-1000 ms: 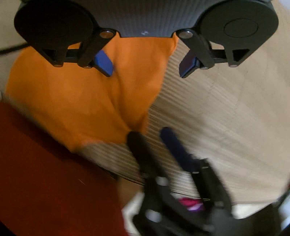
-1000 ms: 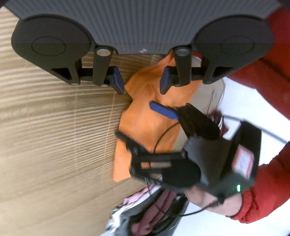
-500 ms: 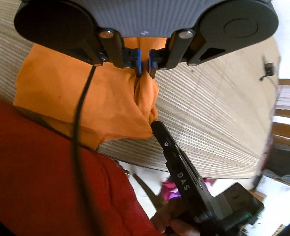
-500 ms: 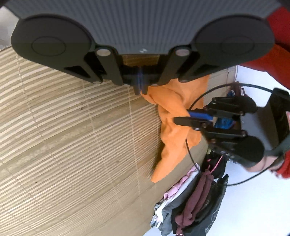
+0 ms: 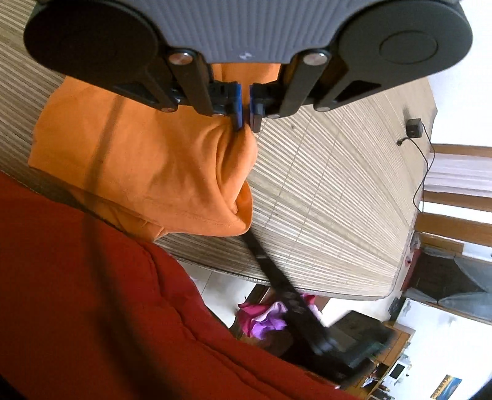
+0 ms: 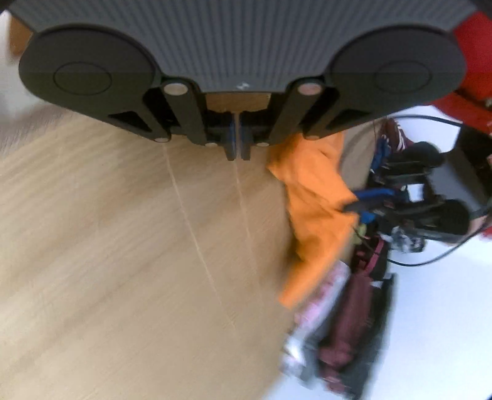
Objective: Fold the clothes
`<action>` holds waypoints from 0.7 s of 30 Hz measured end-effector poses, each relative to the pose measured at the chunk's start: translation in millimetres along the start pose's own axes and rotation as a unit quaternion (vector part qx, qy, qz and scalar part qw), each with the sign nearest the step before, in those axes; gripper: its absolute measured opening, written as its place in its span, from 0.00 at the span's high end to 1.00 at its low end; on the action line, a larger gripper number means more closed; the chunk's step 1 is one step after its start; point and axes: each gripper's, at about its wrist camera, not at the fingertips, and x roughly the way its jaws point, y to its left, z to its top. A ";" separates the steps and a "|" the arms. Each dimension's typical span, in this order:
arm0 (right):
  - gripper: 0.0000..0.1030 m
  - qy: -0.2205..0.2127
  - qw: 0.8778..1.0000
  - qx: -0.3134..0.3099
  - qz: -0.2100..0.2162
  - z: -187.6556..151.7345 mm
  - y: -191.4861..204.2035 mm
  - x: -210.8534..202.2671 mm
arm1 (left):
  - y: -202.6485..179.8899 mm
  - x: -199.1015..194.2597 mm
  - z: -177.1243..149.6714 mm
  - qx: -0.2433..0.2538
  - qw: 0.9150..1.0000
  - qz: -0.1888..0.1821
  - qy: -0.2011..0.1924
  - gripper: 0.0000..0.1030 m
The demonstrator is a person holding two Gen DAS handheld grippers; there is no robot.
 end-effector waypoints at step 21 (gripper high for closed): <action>0.96 0.163 0.983 -0.088 0.005 48.1 29.6 85.1 | -32.5 -27.7 6.7 0.047 0.998 0.046 -0.007 0.95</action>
